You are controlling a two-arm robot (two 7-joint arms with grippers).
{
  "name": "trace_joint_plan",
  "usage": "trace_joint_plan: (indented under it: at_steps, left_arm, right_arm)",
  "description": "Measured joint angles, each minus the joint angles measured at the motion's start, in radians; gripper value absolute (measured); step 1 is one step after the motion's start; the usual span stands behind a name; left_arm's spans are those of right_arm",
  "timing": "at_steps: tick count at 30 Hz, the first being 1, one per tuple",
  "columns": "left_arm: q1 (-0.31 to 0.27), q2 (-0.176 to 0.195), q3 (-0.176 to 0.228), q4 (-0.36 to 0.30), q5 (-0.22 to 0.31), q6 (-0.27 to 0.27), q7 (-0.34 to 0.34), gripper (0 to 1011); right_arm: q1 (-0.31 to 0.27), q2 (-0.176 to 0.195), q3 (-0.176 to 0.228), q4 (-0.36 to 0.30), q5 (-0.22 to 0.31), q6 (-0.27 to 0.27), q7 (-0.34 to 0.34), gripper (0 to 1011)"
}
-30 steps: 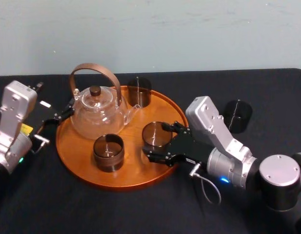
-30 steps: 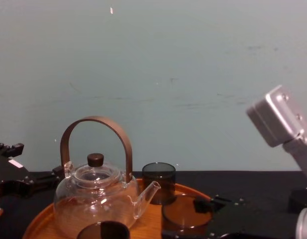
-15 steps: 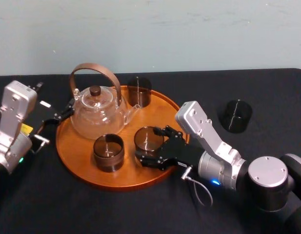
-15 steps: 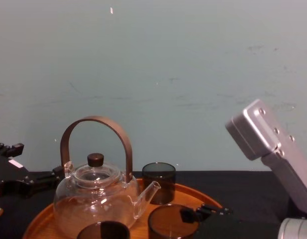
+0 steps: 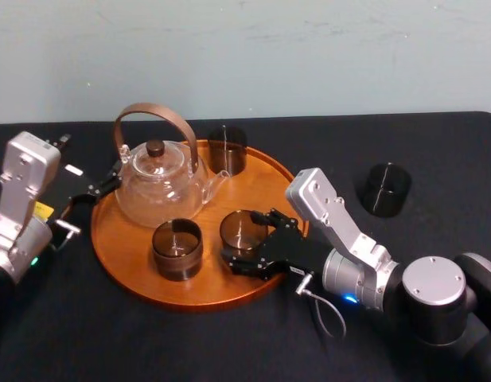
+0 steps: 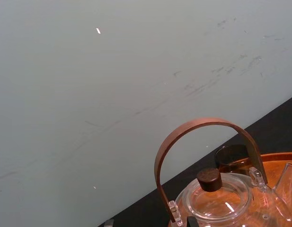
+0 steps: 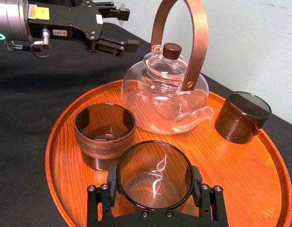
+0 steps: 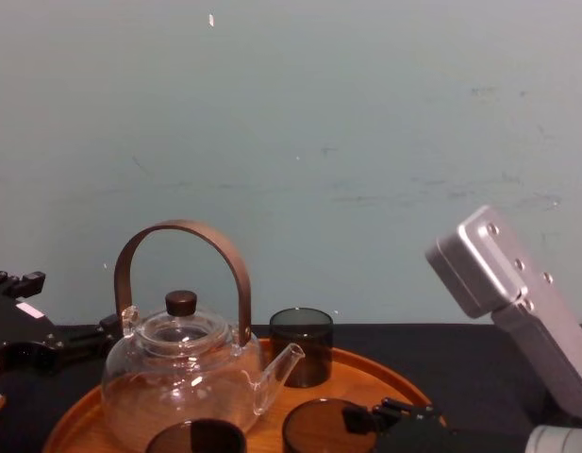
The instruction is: Pick up the glass from the table and place it on the tray.
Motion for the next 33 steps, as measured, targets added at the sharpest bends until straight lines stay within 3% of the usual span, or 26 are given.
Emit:
trace_joint_plan:
  at_steps: [29,33]
  left_arm:
    - [0.000,0.000,0.000,0.000,0.000,0.000,0.000,1001]
    - [0.000,0.000,0.000,0.000,0.000,0.000,0.000,1001]
  right_arm:
    - [0.004,-0.004,-0.010,0.023,-0.005,-0.015,0.004,909]
    - [0.003,-0.004,-0.009,0.022,-0.004,-0.015,0.003,978]
